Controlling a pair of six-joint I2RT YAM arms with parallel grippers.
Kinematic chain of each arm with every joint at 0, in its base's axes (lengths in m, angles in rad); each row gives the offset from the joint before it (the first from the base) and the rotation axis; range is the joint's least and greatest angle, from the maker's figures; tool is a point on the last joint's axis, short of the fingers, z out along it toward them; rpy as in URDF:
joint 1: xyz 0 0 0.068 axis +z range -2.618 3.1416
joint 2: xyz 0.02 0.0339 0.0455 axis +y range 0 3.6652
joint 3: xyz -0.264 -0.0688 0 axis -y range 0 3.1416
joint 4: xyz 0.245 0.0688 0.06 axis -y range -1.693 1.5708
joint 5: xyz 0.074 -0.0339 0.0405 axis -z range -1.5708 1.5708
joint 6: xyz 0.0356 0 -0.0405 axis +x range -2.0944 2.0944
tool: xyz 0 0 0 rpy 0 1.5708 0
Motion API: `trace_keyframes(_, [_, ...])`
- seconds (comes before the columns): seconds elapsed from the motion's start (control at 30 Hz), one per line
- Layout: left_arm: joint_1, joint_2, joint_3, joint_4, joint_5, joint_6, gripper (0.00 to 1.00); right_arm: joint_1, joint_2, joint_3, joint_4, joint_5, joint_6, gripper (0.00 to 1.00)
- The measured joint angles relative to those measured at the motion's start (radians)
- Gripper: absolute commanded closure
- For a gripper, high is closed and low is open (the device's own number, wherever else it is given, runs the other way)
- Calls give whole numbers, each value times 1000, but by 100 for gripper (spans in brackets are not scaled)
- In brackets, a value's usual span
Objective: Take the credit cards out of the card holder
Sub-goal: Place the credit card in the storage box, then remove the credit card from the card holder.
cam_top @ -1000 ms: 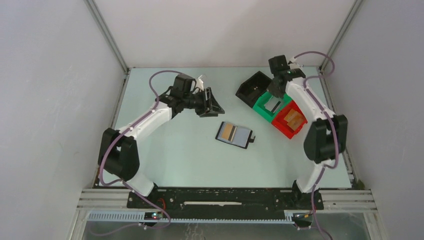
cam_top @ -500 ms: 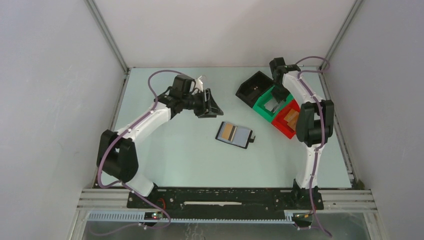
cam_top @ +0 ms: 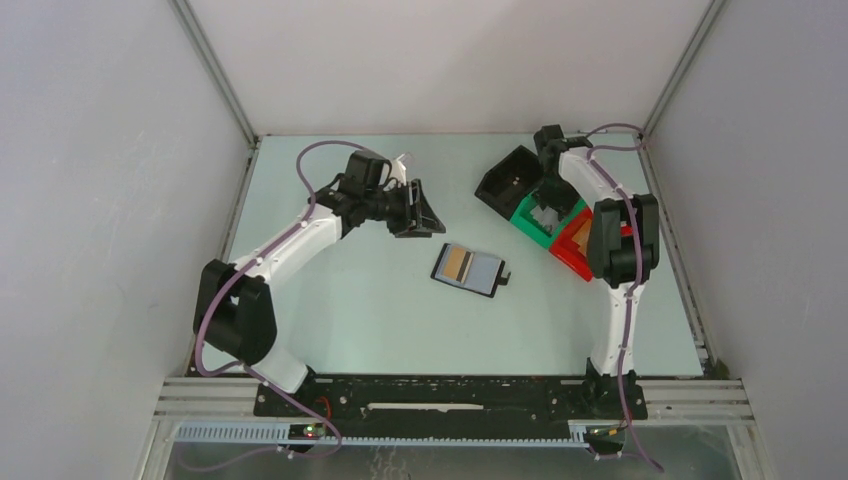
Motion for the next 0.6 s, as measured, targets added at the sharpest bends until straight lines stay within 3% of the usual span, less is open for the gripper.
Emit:
trace_keyframes(0.27, [0,-19,-43,20,-3,-1,46,22,-48,-34,113,-84,-55,37])
trace_keyframes(0.4, [-2,-28,-60,20,-10,0,49,26,-218,-174,214,-157,-86,47])
trace_keyframes(0.6, [-40,-13,-60,23,-55,16,48,62,-535,-420,398,-258,-152,55])
